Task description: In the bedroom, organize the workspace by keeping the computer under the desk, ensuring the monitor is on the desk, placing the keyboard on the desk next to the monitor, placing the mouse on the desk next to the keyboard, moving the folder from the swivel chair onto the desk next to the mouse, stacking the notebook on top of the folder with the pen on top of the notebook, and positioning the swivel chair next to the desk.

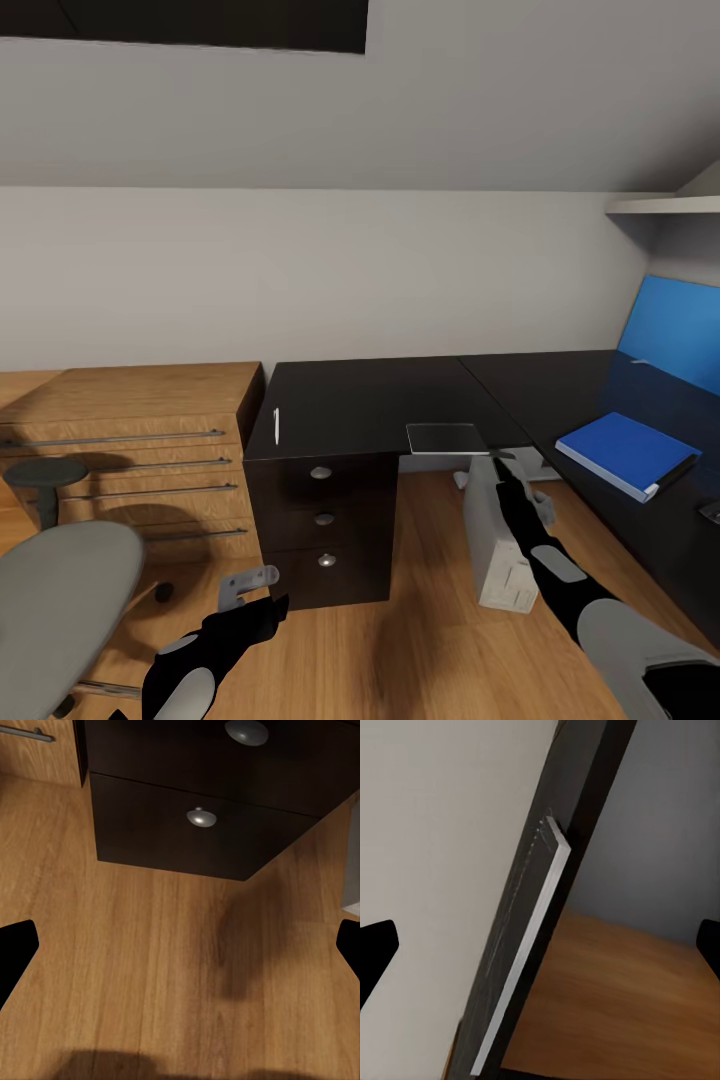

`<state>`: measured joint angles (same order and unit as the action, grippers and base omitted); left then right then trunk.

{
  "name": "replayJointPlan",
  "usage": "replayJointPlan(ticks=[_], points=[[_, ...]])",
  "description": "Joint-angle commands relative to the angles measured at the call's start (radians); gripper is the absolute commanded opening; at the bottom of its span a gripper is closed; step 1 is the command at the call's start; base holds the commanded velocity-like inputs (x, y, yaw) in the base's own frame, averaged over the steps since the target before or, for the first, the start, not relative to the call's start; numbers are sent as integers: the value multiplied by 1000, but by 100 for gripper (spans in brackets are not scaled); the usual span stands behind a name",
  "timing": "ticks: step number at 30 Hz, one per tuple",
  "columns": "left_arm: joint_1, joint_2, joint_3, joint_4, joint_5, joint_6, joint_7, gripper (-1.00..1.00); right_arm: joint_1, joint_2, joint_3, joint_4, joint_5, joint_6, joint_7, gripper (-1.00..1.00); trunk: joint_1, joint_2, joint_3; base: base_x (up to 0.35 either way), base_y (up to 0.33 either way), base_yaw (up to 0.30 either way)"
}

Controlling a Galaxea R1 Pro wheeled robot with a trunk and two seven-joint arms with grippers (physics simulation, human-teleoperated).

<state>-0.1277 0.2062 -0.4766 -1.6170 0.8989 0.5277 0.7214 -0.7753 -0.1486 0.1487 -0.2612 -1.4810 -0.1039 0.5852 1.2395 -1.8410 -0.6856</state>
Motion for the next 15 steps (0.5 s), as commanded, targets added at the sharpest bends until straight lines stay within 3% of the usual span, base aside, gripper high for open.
replayJointPlan(ticks=[1, 10, 13, 15], points=[[-1, 1, -2, -1, 8, 1, 9, 100, -1, 3, 8, -1, -7, -12, 0, 100, 0, -1, -1, 0, 0, 0], [-1, 2, -2, 0, 9, 3, 9, 100, -1, 18, 6, -10, -9, -15, -19, 100, 0, -1, -1, 0, 0, 0], [-1, 2, -2, 1, 10, 4, 9, 100, -1, 19, 5, -12, -12, 57, -20, 100, 0, -1, -1, 0, 0, 0], [-1, 2, -2, 1, 10, 4, 9, 100, -1, 21, 2, -13, -34, 164, -19, 100, 0, -1, -1, 0, 0, 0]])
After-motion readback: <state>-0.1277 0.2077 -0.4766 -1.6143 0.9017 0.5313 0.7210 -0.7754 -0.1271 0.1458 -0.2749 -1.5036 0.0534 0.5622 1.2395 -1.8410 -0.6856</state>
